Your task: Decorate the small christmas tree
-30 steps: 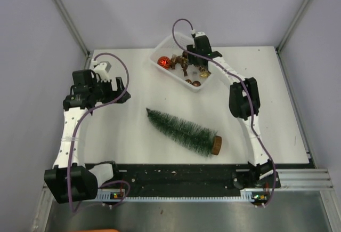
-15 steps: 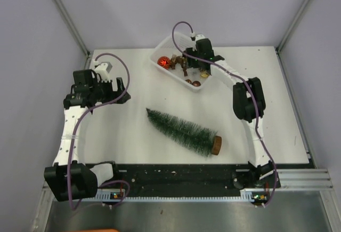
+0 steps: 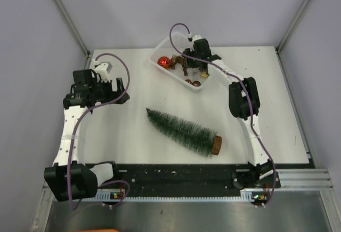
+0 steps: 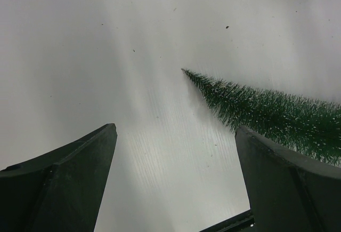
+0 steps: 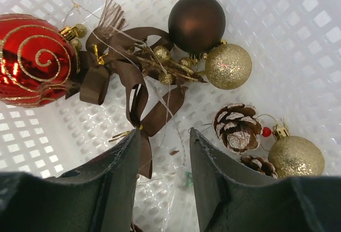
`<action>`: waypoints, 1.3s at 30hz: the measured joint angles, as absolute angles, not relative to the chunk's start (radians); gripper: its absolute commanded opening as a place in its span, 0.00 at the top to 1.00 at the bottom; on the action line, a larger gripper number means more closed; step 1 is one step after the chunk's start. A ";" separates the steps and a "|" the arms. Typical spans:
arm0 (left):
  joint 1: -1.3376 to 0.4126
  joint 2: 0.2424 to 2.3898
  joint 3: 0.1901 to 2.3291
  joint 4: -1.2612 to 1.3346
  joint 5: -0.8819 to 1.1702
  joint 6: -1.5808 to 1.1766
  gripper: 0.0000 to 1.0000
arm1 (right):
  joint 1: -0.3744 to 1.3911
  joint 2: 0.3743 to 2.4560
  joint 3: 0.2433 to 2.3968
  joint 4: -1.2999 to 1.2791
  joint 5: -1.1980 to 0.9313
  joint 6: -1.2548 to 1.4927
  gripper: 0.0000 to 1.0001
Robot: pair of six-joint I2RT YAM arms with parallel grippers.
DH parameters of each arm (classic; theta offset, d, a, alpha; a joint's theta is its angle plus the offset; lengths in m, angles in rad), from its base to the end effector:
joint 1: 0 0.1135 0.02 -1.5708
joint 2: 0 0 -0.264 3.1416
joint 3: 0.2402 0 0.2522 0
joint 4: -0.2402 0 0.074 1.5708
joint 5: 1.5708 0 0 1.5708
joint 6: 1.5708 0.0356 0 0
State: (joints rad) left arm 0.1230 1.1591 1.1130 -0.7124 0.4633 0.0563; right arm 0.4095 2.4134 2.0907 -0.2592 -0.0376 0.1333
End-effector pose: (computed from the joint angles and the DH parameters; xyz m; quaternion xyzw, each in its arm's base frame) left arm 0.2388 0.0135 0.3313 0.0608 0.8966 -0.1756 0.4019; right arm 0.5131 0.2242 0.2082 -0.1300 0.8705 0.1431 0.4527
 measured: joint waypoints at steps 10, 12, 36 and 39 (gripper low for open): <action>0.123 1.158 1.113 -0.720 0.439 0.078 0.01 | 0.413 2.461 2.141 -0.286 -0.044 0.122 0.66; 0.122 1.158 1.113 -0.720 0.431 0.081 0.01 | 0.414 2.470 2.149 -0.285 -0.044 0.121 0.67; 0.122 1.107 1.113 -0.721 0.408 0.101 0.01 | 0.469 2.323 2.036 -0.299 -0.012 0.059 1.00; 0.122 1.097 1.113 -0.727 0.411 0.101 0.01 | 0.491 2.190 1.985 -0.286 -0.009 0.034 1.00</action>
State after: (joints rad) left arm 0.1223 1.0969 1.1130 -0.7269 0.4110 0.1009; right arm 0.4908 2.1899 1.9850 -0.2859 -0.0090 0.0338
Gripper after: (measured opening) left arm 0.987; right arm 0.006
